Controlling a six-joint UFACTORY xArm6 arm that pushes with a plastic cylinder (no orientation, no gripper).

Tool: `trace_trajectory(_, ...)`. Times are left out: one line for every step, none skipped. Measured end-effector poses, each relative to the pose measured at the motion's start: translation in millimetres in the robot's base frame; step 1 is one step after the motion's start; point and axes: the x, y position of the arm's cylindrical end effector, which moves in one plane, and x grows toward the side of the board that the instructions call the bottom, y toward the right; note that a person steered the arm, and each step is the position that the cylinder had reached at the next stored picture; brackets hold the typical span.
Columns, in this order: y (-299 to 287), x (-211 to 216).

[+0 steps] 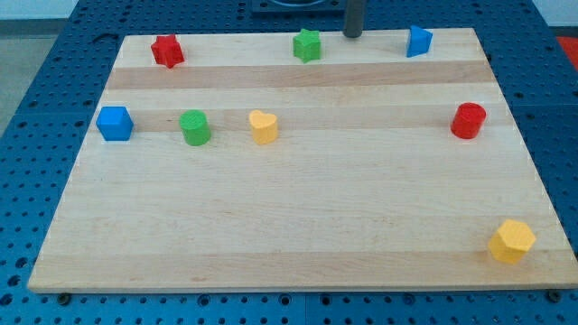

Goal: Point your arm at the green star

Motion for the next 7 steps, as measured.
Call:
trace_trajectory(-7.7,0.1)
trace_trajectory(-10.0,0.1)
trace_trajectory(-10.6,5.7)
trace_trajectory(-13.5,8.0)
trace_trajectory(-19.8,7.1)
trace_trajectory(-22.9,6.5)
trace_trajectory(-27.0,6.5)
